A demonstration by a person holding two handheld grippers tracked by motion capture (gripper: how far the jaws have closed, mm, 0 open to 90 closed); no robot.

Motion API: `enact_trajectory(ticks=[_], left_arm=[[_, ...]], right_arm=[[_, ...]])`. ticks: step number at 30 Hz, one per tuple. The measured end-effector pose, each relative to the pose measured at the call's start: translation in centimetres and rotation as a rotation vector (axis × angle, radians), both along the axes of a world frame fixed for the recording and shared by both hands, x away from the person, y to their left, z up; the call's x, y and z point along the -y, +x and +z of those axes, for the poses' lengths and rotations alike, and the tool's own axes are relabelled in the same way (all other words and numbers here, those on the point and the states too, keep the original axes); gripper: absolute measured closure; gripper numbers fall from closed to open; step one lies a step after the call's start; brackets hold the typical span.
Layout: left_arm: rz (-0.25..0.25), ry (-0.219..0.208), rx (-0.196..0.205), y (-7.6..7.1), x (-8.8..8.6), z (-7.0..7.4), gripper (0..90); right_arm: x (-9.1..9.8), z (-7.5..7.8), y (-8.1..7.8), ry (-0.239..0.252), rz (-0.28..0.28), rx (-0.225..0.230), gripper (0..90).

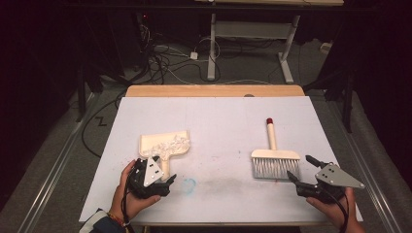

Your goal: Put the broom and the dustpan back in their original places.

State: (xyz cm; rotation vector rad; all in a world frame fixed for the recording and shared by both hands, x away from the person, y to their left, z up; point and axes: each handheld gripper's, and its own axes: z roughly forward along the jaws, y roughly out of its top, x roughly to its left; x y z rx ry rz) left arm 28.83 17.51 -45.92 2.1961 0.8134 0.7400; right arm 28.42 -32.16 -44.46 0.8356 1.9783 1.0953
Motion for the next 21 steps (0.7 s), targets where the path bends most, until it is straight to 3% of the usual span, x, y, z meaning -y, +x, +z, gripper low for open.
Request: enact_trajectory(ticks=[7,21], left_arm=[[-0.003,0.003,-0.005,0.06,-0.05,-0.13,19.7],[-0.001,0.001,-0.01,0.16,0.13,-0.23,19.7]], right_arm=[[-0.4,-0.04,-0.04,-0.017,0.01,0.005,21.5],[-0.16,0.12,-0.03,-0.005,-0.009,0.011,22.4]])
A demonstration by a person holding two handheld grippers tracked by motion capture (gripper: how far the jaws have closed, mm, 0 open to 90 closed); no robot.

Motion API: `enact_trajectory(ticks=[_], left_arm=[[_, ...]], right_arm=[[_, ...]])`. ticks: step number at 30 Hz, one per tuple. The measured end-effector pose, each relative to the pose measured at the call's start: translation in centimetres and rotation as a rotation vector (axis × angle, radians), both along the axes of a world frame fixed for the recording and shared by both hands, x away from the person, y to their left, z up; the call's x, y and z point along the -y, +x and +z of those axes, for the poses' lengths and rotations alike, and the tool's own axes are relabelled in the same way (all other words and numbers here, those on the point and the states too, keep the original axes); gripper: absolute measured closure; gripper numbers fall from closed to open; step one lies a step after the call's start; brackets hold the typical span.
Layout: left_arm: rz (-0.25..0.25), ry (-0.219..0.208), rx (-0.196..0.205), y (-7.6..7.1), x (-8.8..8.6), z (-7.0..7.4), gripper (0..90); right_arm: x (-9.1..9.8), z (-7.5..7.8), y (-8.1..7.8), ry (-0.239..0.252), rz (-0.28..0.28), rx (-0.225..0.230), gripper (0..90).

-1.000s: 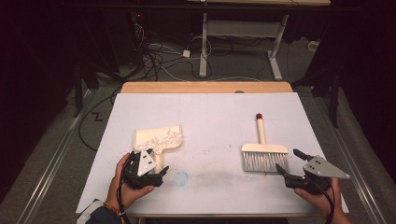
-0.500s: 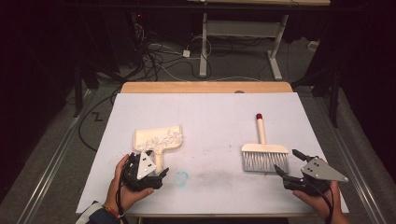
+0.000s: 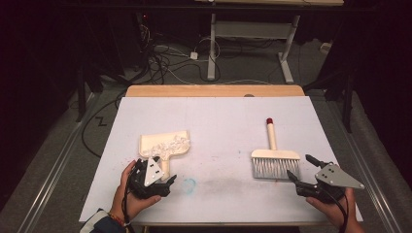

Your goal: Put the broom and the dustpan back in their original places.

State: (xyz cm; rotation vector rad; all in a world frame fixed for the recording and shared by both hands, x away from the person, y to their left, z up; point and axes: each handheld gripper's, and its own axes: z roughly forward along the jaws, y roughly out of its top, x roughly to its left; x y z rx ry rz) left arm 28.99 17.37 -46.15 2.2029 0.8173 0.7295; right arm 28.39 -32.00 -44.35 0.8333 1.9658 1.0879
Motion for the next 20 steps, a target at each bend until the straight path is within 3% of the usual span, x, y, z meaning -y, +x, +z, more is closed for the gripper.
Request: enact_trajectory(ticks=[4,6,13,20], left_arm=[[0.022,0.017,-0.006,0.18,0.0,-0.09,19.7],[0.022,0.004,-0.007,0.18,-0.07,-0.12,19.7],[-0.016,0.021,0.004,-0.03,0.15,0.12,19.7],[-0.022,0.028,-0.002,0.25,0.5,0.04,19.6]], right_arm=[[-0.05,-0.04,0.04,-0.014,0.002,0.0,22.4],[-0.06,-0.11,0.11,-0.019,-0.001,-0.006,22.4],[-0.09,-0.12,0.2,-0.019,-0.007,-0.009,22.4],[-0.32,-0.53,0.39,-0.034,0.0,-0.022,22.3]])
